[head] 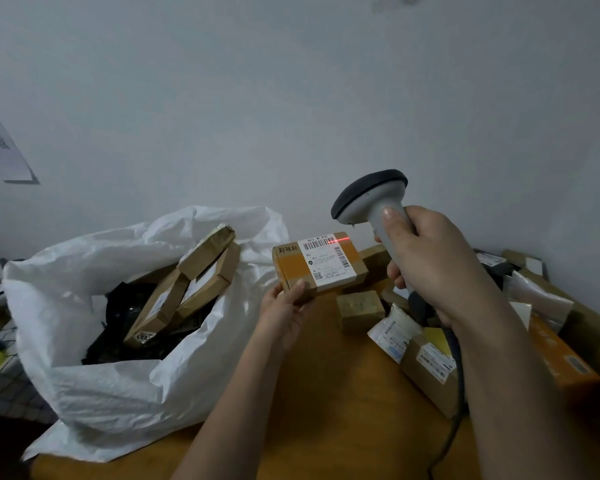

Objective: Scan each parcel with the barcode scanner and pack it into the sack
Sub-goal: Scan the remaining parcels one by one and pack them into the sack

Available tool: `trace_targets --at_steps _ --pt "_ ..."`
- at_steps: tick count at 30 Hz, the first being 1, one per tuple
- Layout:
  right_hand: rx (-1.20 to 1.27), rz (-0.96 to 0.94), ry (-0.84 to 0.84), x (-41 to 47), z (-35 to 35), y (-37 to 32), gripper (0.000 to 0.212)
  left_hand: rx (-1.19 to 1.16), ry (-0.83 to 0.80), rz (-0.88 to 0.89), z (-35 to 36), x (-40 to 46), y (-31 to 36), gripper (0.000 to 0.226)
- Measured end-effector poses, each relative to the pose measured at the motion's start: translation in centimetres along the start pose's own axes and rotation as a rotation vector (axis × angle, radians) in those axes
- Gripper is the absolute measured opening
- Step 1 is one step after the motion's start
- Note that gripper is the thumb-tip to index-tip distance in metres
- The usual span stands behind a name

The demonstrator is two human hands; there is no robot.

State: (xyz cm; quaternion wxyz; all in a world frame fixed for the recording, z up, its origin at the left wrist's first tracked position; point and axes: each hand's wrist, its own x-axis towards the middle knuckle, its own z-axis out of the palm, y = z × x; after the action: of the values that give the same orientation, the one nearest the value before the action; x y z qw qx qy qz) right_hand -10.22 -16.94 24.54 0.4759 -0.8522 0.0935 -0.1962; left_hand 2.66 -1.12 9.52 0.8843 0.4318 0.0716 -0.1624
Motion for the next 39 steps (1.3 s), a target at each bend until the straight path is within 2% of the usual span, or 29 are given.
trace_targets --at_steps 4,10,18,21,24,27,30,32,36,39 --pt "0.010 -0.036 0.034 0.2 0.3 -0.4 0.035 0.018 -0.027 0.047 -0.2 -0.5 1.2 0.039" --pt "0.008 -0.067 -0.013 0.8 1.8 -1.6 0.038 0.034 0.000 0.104 -0.9 -1.8 3.2 0.046" --pt "0.169 -0.105 -0.066 1.3 6.0 -3.0 0.034 0.019 0.086 0.261 -3.0 -4.4 6.6 0.050" --pt "0.218 -0.070 -0.070 1.4 7.5 -3.2 0.034 -0.053 0.203 0.419 -4.2 -5.3 8.1 0.058" --pt "0.259 -0.067 -0.096 1.5 8.7 -3.2 0.035 -0.116 0.415 0.580 -5.1 -5.7 9.8 0.054" --pt "0.271 -0.063 -0.128 1.4 9.6 -3.0 0.039 -0.178 0.587 0.601 -6.2 -5.3 11.6 0.053" --pt "0.265 -0.031 -0.152 1.5 10.2 -2.7 0.040 -0.143 0.556 0.413 -7.1 -4.8 12.8 0.063" --pt "0.249 -0.007 -0.155 1.7 10.6 -2.2 0.040 -0.114 0.513 0.327 -7.0 -4.6 12.6 0.058" --pt "0.249 0.073 -0.135 2.2 10.5 -0.2 0.042 -0.046 0.458 0.362 -5.7 -3.8 10.6 0.056" --pt "0.246 0.157 -0.090 2.9 9.5 1.9 0.039 0.056 0.335 0.380 -4.1 -2.8 9.0 0.032"
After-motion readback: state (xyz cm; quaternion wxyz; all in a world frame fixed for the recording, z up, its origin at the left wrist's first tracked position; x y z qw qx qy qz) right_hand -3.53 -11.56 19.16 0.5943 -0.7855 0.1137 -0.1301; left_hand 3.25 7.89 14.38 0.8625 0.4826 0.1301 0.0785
